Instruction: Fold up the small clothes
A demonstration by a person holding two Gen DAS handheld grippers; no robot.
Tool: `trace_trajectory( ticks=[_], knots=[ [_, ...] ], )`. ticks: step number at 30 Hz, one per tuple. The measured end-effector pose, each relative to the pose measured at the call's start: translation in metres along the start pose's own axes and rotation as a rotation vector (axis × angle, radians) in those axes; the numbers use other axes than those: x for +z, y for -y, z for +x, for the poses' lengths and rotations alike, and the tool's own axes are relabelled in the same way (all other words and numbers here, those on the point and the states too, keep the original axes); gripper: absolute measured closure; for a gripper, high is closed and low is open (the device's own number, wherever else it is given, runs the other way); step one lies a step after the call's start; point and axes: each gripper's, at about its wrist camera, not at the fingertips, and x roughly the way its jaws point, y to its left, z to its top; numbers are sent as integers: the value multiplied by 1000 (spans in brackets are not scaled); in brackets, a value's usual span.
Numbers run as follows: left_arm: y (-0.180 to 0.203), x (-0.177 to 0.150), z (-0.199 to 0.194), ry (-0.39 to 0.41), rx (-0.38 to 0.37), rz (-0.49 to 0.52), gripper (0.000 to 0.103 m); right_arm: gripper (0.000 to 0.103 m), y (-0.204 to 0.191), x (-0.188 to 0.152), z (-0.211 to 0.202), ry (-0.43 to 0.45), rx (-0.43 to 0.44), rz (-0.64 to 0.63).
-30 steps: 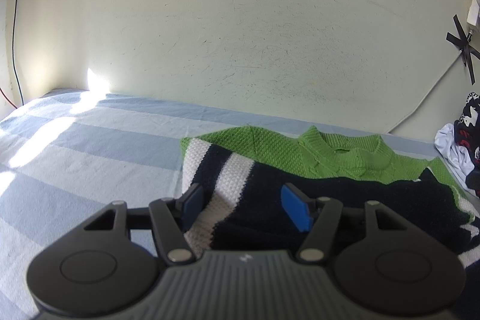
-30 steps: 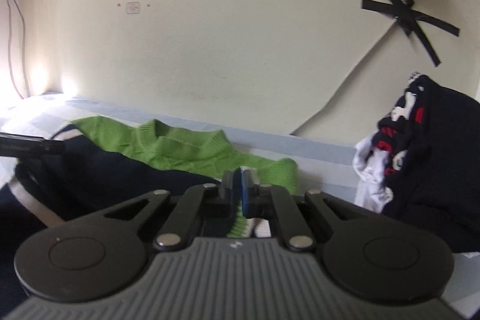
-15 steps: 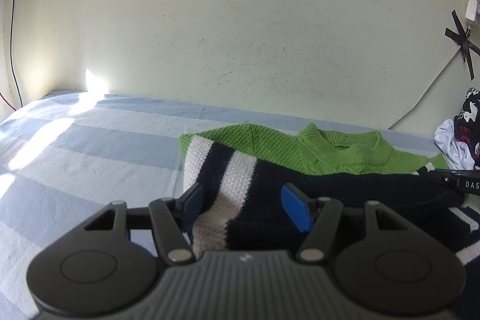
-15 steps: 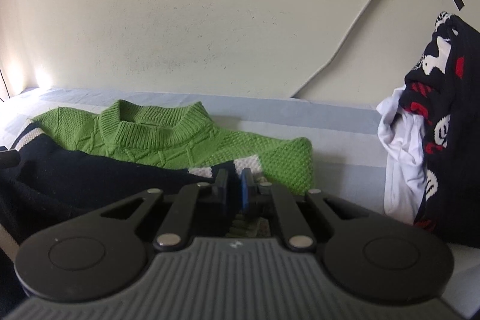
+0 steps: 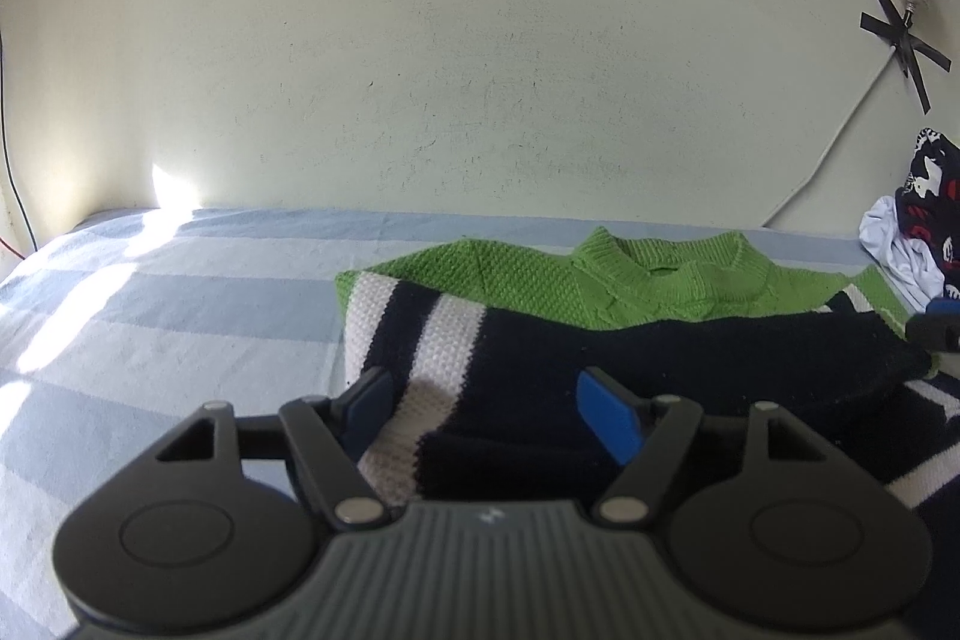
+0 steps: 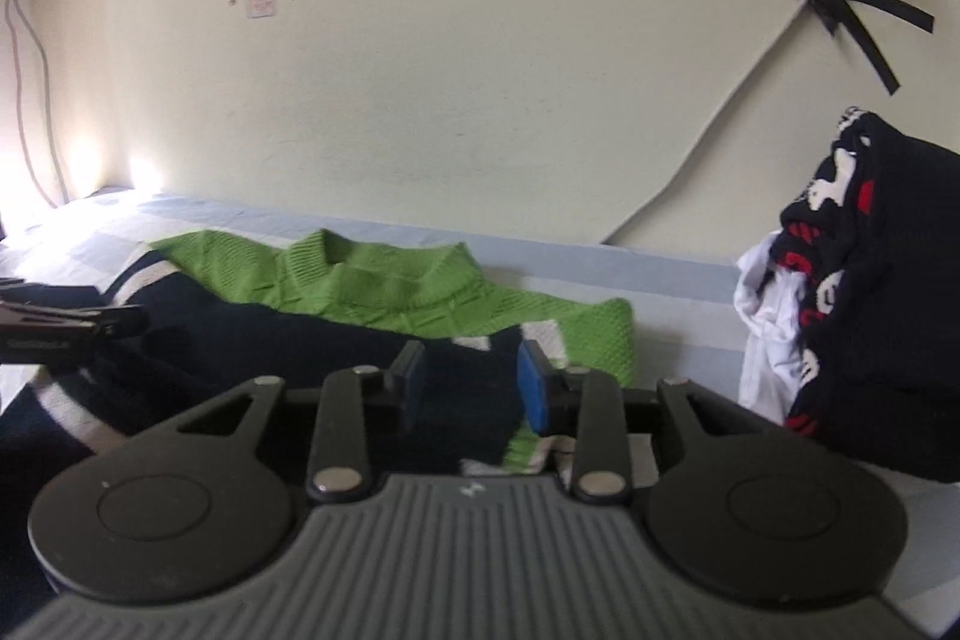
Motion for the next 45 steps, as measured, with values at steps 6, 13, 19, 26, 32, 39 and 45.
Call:
trace_trajectory(
  ticks=[6, 13, 19, 26, 32, 39, 45],
  knots=[
    [3, -1, 0, -6, 1, 26, 30, 50, 39, -27, 8, -71, -11, 201],
    [3, -1, 2, -13, -6, 35, 24, 56, 38, -29, 6, -44, -48, 221],
    [4, -1, 2, -20, -6, 47, 21, 56, 47, -31, 7, -37, -44, 252],
    [6, 0, 3, -26, -3, 59, 20, 56, 47, -31, 8, -34, -54, 268],
    [8, -1, 4, -28, 17, 73, 19, 56, 47, -31, 8, -33, -50, 276],
    [0, -11, -7, -64, 34, 48, 8, 56, 49, -31, 7, -29, -40, 287],
    [-20, -35, -39, -106, 28, -34, 1, 55, 49, -32, 5, -24, -38, 291]
  ],
)
